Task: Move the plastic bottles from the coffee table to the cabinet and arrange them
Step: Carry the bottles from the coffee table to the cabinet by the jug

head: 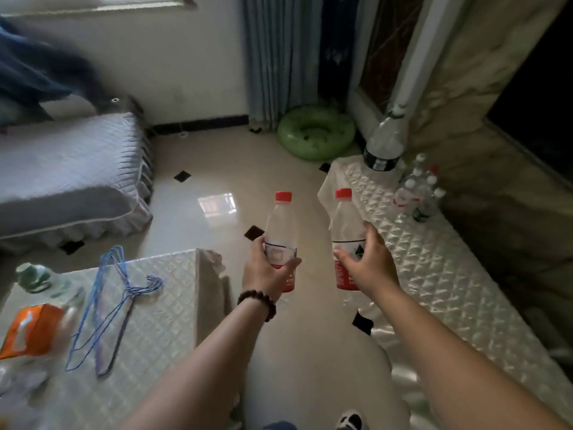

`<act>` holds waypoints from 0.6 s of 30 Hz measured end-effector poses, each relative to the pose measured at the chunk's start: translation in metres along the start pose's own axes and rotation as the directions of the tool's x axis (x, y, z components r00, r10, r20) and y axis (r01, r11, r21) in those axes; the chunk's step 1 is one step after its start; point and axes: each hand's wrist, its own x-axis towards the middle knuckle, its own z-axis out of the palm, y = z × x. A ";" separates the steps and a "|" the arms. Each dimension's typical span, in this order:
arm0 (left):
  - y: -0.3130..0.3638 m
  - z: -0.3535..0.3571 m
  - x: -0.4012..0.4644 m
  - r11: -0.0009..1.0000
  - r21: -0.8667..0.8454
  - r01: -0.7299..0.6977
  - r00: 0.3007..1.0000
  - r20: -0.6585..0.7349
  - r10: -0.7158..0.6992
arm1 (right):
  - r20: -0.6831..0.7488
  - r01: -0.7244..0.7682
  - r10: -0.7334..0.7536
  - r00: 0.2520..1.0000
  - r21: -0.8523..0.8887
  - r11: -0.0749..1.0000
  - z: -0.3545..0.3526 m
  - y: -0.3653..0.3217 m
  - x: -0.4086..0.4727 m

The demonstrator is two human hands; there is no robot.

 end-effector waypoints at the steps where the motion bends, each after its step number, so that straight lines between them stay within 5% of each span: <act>1: 0.008 0.021 0.000 1.000 -0.010 -0.003 0.999 0.034 0.003 | -0.023 -0.023 0.024 0.999 0.004 1.000 -0.015 0.014 0.004; 10: 0.070 0.194 -0.004 0.997 -0.017 -0.071 0.961 0.265 0.073 | -0.201 -0.221 0.228 0.953 0.053 0.974 -0.133 0.138 0.033; 18: 0.093 0.281 0.005 0.977 0.143 -0.160 0.926 0.365 0.099 | -0.257 -0.337 0.362 0.896 0.135 0.932 -0.169 0.206 0.050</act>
